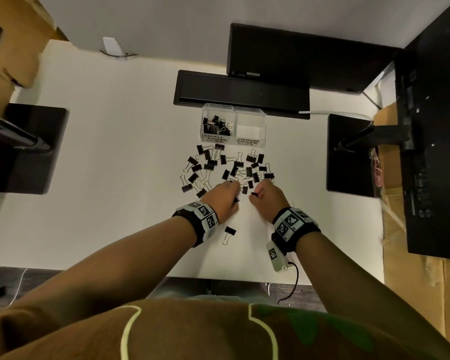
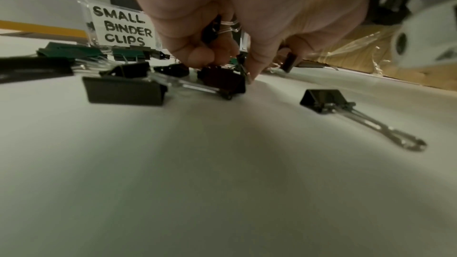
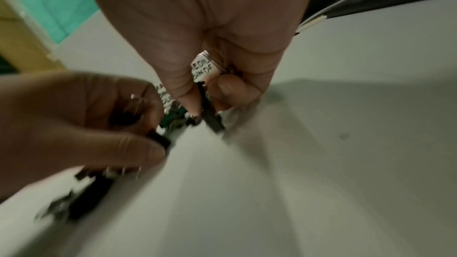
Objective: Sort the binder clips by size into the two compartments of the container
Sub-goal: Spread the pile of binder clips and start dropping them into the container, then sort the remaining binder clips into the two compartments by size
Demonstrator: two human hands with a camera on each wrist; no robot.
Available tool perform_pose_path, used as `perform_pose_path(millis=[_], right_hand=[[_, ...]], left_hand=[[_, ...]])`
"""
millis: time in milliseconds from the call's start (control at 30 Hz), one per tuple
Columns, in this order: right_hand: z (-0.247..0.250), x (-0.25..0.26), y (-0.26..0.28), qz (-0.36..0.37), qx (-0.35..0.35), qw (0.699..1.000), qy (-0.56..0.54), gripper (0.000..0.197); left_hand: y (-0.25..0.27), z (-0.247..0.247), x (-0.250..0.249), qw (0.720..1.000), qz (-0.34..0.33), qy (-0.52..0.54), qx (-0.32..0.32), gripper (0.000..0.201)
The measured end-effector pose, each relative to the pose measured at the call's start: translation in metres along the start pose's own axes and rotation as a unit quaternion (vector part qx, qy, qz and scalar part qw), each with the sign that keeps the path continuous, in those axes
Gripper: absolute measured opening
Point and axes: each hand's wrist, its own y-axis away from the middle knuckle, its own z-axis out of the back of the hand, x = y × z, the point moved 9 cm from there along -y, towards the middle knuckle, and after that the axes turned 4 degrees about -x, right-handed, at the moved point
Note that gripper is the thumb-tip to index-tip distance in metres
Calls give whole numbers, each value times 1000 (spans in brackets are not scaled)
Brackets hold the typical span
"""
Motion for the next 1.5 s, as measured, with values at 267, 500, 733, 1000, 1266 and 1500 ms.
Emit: perform_pose_path(millis=[267,500,733,1000,1266,1500], right_hand=[[50,58,-42,-25,3,985,-171,12],[52,160,-98,131,-35,991,-20,20],[21,176,-109,163,6,979,122,31],[59,104,-62,96,-70,993,-26,18],[14,8,7,8,-12,1000,-3,5],[-3,0,20,58,-39,997,18,12]], left_hand=[[8,3,5,1000,-16,-6,7,20],[14,16,15,998,6,56,-12,11],[-1,77,40,956,127,218,-148,7],[-72,153,44,964,128,98,-211,18],[-115,144,47,988,99,-54,-104,23],[-93,132,31,983,102,-9,-153,32]])
